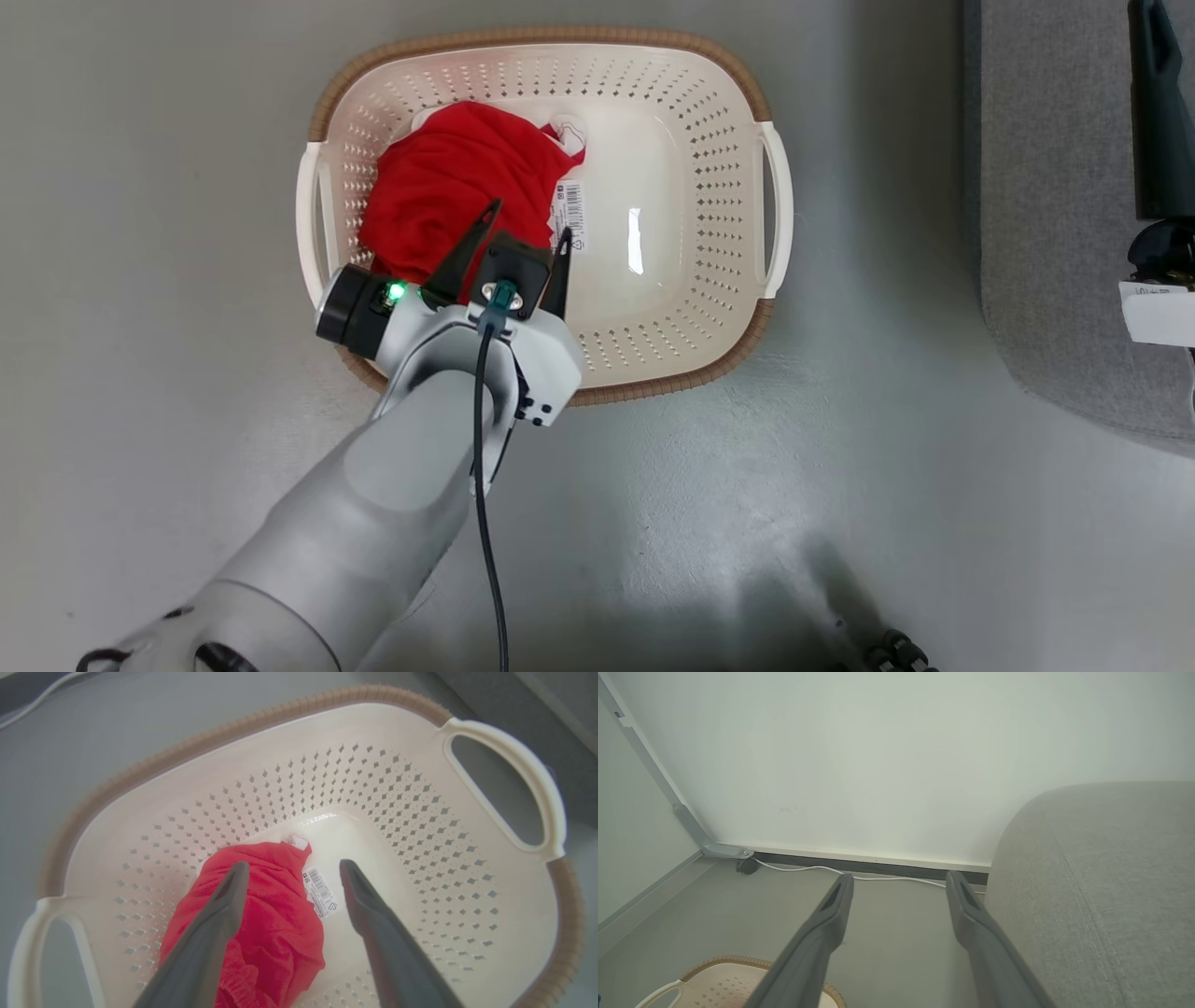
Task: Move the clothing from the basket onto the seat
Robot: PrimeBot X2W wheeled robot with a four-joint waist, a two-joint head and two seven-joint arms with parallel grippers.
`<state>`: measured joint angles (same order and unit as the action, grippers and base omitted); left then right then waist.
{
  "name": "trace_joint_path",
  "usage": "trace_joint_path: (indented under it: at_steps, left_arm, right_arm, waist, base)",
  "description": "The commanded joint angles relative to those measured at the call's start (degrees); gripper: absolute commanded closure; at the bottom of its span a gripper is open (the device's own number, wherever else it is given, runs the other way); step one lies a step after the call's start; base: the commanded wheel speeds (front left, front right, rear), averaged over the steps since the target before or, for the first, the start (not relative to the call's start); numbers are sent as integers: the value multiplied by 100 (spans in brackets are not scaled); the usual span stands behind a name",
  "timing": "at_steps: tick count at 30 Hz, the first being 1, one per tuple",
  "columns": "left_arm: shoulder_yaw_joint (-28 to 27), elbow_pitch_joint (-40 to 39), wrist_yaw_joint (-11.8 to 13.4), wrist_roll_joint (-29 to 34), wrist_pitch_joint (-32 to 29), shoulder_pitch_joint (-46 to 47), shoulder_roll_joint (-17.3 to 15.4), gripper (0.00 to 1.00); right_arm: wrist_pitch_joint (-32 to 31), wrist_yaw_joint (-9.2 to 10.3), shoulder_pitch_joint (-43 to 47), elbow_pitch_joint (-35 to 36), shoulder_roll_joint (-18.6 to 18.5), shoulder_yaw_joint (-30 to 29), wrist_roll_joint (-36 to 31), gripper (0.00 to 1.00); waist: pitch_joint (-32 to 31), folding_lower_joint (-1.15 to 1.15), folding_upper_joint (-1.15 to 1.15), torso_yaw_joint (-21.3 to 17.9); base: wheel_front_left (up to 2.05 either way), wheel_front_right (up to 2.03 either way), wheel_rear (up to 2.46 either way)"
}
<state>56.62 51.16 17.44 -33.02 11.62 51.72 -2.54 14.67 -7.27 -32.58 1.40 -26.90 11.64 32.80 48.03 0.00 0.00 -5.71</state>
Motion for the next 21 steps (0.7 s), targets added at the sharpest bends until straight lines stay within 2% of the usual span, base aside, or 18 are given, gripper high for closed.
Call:
trace_joint_path:
  at_steps: [1, 7, 8, 14, 21]
  left_arm:
    - [66, 55, 6, -113, -113, 159, -33, 0]
    - [941, 589, 86, -261, -1234, 673, -33, 0]
    - [941, 589, 86, -261, -1234, 673, -33, 0]
    - [1424, 791, 8, -357, -2209, 936, -33, 0]
    - [1618, 885, -161, -222, -3209, 1052, -33, 0]
  right_arm:
    - [33, -22, 110, 161, -56, 74, 47, 0]
    - [33, -22, 43, 162, 28, 139, 83, 0]
    - [33, -22, 43, 162, 28, 139, 83, 0]
    - [33, -22, -5, 161, 104, 183, 99, 0]
    - [33, -22, -6, 163, 166, 218, 113, 0]
  waist:
    - [35, 0, 0, -33]
    - [111, 0, 0, -122]
    - [111, 0, 0, -122]
    - [148, 0, 0, -202]
    - [180, 0, 0, -261]
  base:
    - [0, 0, 0]
    - [0, 0, 0]
    - [0, 0, 0]
    - [0, 0, 0]
    - [0, 0, 0]
